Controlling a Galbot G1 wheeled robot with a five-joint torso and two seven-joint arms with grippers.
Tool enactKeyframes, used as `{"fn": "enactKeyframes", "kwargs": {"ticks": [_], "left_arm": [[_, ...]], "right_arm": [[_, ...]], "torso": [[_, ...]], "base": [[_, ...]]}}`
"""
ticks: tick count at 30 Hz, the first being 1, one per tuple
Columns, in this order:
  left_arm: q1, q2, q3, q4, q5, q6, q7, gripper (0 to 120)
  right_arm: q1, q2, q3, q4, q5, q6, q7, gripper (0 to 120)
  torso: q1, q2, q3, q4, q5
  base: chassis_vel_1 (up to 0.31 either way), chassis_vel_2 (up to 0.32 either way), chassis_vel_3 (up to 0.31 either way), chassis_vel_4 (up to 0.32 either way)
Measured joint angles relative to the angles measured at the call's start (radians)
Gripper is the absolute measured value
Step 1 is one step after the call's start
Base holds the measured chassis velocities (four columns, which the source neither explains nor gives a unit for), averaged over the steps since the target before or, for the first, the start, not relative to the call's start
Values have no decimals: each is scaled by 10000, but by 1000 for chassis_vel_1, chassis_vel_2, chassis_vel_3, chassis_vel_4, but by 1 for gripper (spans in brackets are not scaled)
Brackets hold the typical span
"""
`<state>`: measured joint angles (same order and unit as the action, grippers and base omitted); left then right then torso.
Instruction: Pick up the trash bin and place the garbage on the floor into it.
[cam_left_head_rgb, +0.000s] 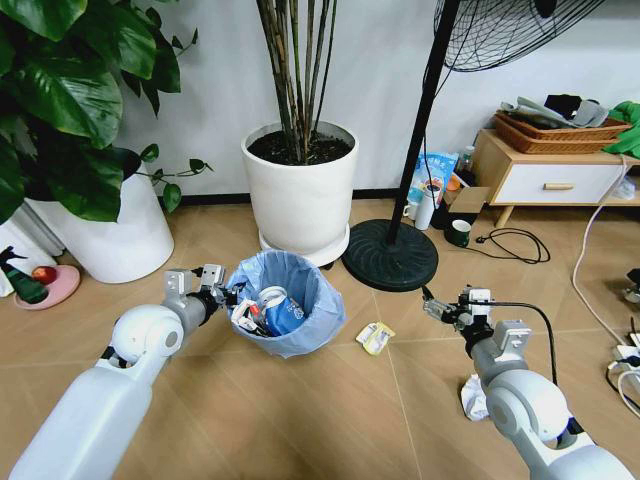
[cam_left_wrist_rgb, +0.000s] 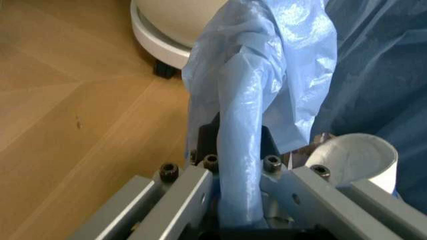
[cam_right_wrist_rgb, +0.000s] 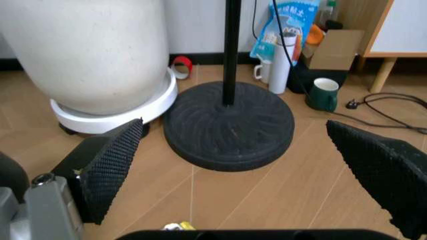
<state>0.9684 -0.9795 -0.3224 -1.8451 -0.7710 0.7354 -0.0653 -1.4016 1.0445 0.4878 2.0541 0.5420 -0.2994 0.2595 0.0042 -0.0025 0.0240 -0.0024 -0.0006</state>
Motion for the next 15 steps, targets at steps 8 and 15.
{"fn": "enactKeyframes", "kwargs": {"ticks": [8,15], "left_arm": [[118,-64,-9,-22,68,0,22,0],[196,-99,-38,-64,131,0,75,0]], "right_arm": [[-239,-222,563,-833,27,361,-933,100],[-392,-449,1151,-1955,90,769,-2034,100]], "torso": [[-2,0,-3,1,-3],[-2,0,-3,2,1]], "base": [[-26,24,19,-22],[0,0,0,0]]}}
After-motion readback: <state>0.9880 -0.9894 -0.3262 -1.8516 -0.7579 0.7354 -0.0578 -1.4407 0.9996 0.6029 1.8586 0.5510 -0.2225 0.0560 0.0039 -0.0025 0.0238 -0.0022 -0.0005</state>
